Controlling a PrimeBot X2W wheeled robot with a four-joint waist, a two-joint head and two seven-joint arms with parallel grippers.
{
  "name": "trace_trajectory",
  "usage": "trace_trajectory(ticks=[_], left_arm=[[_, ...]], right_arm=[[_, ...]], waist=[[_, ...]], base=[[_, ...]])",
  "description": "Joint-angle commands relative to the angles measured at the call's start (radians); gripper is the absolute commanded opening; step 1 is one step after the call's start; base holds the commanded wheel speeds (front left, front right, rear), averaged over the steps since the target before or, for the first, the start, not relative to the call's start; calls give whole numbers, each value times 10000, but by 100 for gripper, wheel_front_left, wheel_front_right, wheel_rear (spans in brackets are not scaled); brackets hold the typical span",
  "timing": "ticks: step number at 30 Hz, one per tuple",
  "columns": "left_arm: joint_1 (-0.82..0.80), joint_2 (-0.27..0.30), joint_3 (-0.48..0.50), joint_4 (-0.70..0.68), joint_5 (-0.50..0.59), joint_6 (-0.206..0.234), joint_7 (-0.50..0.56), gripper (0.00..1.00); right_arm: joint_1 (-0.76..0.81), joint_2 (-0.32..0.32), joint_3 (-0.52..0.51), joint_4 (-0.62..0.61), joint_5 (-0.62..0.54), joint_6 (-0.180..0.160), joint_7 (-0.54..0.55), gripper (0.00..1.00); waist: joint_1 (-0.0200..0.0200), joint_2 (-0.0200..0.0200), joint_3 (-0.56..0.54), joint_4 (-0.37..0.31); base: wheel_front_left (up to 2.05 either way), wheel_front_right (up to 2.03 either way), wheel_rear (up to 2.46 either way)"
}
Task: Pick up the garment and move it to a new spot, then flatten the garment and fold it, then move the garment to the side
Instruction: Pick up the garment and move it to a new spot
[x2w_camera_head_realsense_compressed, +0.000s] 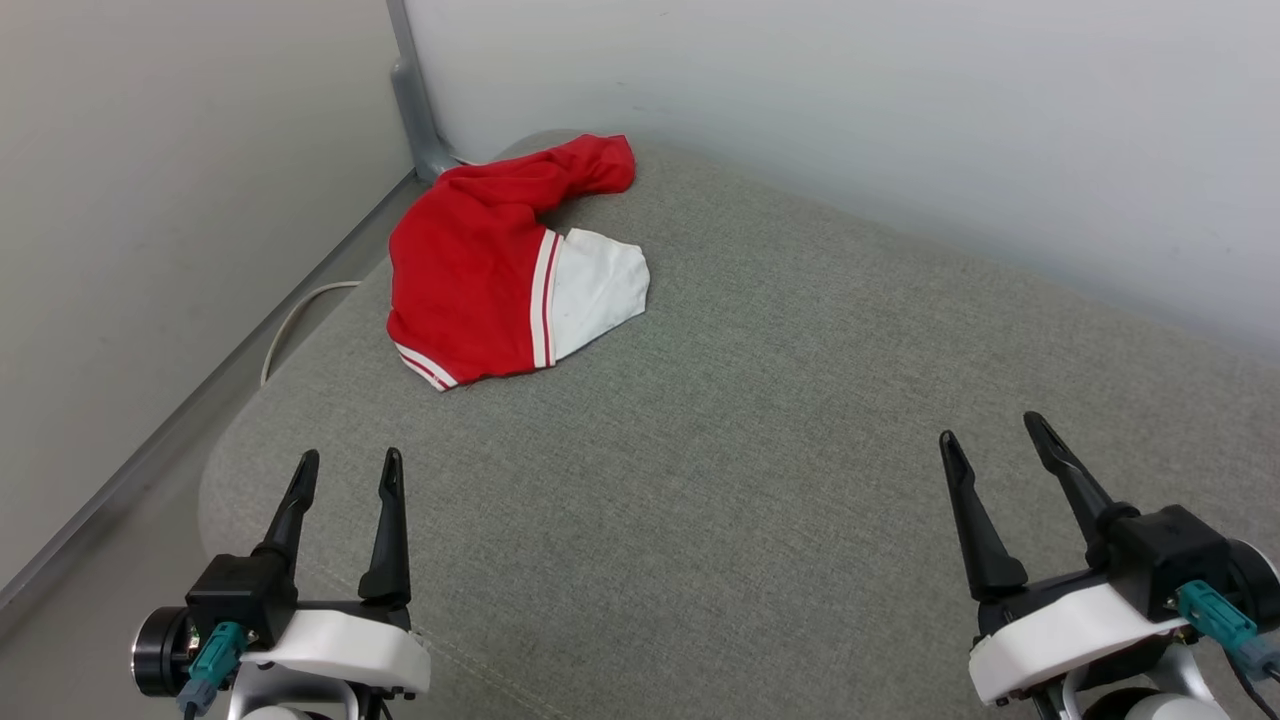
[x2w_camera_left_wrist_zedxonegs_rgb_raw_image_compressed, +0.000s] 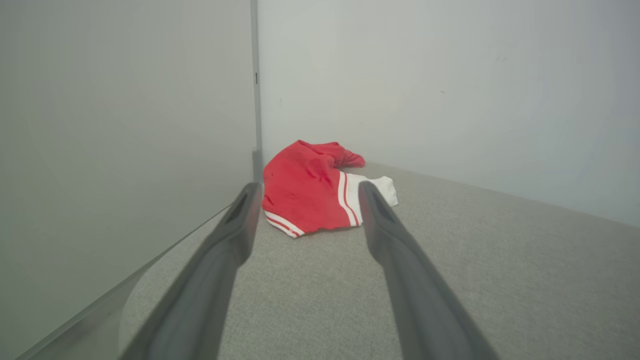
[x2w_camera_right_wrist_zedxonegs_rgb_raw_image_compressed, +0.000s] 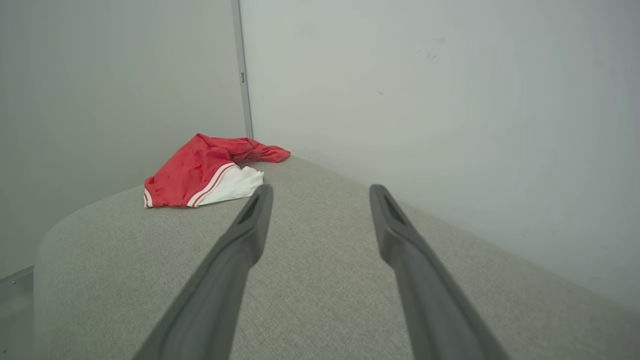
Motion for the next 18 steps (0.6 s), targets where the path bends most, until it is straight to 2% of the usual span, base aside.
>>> trace_trajectory(ticks=[1,8,12,18], left_arm=[[55,-22,39,-27,-45,35,-30,100],[-629,-23,132,567,-177,13,-29,100],[-1639,45,320,1362,-597,-23,-1,100],[-3638,590,772,2696,-1342,-95,426,100]], right_arm=[[-98,16,-11,17,-35,-7,-21,100],[-214,16,-73,-274,-73,-7,115,100],[-577,-116,45,-557,-181,-7,367,100],[-1190,-330,-9,-842,-222,-7,533,100]], waist=[[0,0,24,0],[0,0,550,-131],[0,0,1402,-643],[0,0,2719,-1593]], base=[[0,0,0],[0,0,0],[0,0,0],[0,0,0]])
